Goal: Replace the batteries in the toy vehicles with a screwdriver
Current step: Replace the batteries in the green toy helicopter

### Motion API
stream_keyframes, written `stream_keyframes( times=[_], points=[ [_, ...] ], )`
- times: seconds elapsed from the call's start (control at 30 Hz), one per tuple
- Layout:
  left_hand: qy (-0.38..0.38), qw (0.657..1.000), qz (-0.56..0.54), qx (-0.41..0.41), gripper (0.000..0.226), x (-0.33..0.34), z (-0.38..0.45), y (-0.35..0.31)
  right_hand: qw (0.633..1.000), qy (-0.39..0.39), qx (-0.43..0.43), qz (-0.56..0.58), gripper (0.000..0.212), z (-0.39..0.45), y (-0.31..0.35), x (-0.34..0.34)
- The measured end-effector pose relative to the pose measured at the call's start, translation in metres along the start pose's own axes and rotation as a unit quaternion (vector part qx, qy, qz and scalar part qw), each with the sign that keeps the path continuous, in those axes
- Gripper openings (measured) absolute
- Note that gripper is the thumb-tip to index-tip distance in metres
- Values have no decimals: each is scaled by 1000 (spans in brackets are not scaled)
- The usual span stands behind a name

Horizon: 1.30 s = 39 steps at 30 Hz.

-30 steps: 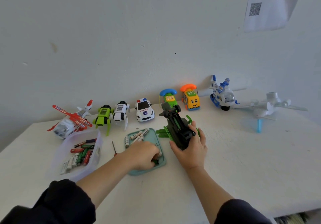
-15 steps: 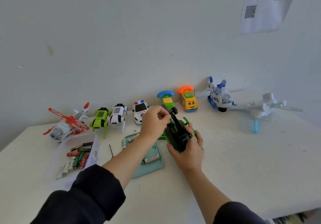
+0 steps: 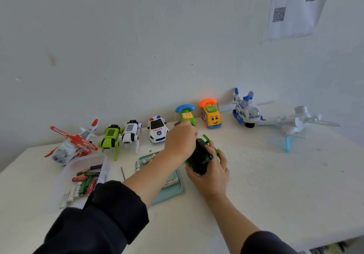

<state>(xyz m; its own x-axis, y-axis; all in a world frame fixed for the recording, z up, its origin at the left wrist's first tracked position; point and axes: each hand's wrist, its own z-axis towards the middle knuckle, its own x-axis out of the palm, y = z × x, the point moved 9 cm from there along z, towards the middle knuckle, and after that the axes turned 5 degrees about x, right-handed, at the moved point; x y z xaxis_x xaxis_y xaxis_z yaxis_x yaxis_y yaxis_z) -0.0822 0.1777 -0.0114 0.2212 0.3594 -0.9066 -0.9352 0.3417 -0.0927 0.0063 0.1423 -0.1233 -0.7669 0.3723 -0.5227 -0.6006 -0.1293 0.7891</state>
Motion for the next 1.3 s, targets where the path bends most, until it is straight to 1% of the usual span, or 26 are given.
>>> stream_keyframes(
  times=[0.07, 0.13, 0.23, 0.3, 0.37, 0.43, 0.47, 0.5, 0.53, 0.57, 0.6, 0.63, 0.67, 0.7, 0.73, 0.77, 0.8, 0.83, 0.9, 0.93, 1.0, 1.03, 1.1, 1.17, 1.23, 1.3],
  points=[
    [8, 999, 46, 4, 20, 2, -1, -1, 1000, -4, 4, -2, 81, 0, -1, 0],
    [25, 998, 60, 2, 21, 7, -3, 2, 1000, -15, 18, 6, 80, 1, -3, -2],
    [28, 996, 79, 1, 22, 8, -7, 6, 1000, -30, 7, -6, 79, 0, -1, -3],
    [43, 992, 114, 13, 24, 10, -9, 3, 1000, -25, 5, -18, 79, 0, -1, -1],
    [67, 987, 142, 29, 31, 13, -14, -3, 999, -25, 9, -18, 80, 0, -1, -1],
    [85, 986, 143, 24, 38, 14, -21, -1, 999, -31, 11, -13, 83, 0, 0, -3],
    [85, 989, 121, 17, 39, 13, -24, 2, 999, -33, 7, -14, 84, -1, 0, -2],
    [77, 994, 75, 8, 39, 11, -27, 8, 999, -30, 0, -18, 83, -1, 1, -1],
    [57, 998, 3, -4, 37, 7, -30, 15, 999, -25, -4, -19, 82, -1, 1, 0],
    [15, 997, -80, -13, 34, 0, -33, 22, 1000, -22, -4, -18, 82, -1, 0, 0],
    [-39, 990, -134, -22, 31, -9, -37, 32, 1000, -21, 0, -12, 82, 0, -1, 0],
    [-79, 986, -142, -38, 28, -15, -40, 43, 1000, -21, 6, -5, 82, 1, -2, -1],
    [-83, 987, -121, -68, 24, -15, -44, 57, 1000, -20, 9, 2, 82, 1, -2, -1],
    [-44, 989, -85, -109, 20, -8, -48, 71, 1000, -16, 12, 6, 82, 2, -3, 0],
    [36, 987, -37, -153, 16, 6, -54, 83, 1000, -12, 12, 8, 81, 2, -4, 0],
    [130, 974, 1, -186, 12, 22, -64, 93, 1000, -10, 11, 7, 80, 2, -4, 1],
    [203, 956, 16, -209, 9, 37, -76, 99, 1000, -10, 9, 4, 80, 2, -4, 1],
    [246, 942, 11, -227, 10, 48, -86, 103, 1000, -8, 6, 1, 80, 2, -3, 1],
    [259, 935, -16, -243, 20, 63, -96, 107, 1000, -5, 7, 4, 79, 2, -2, 0],
    [253, 934, -27, -250, 24, 66, -97, 109, 1000, -2, 7, 9, 79, 2, -2, 0],
    [233, 930, -62, -277, 23, 64, -96, 114, 1000, 5, 8, 20, 80, 1, -3, -1],
    [208, 928, -94, -295, 19, 61, -94, 118, 1000, 9, 6, 22, 81, 1, -3, 0],
    [121, 920, -190, -321, 10, 46, -87, 122, 1000, 12, -3, 18, 85, -1, -1, 1],
    [8, 912, -288, -293, 13, 22, -73, 112, 1000, 7, -8, 13, 86, -1, 0, 1],
    [-83, 902, -351, -235, 15, -4, -61, 90, 1000, 5, -12, 9, 86, 0, 0, 2],
    [-120, 886, -409, -185, 17, -13, -50, 69, 1000, 2, -15, 11, 85, 0, 0, 2]
  ],
)
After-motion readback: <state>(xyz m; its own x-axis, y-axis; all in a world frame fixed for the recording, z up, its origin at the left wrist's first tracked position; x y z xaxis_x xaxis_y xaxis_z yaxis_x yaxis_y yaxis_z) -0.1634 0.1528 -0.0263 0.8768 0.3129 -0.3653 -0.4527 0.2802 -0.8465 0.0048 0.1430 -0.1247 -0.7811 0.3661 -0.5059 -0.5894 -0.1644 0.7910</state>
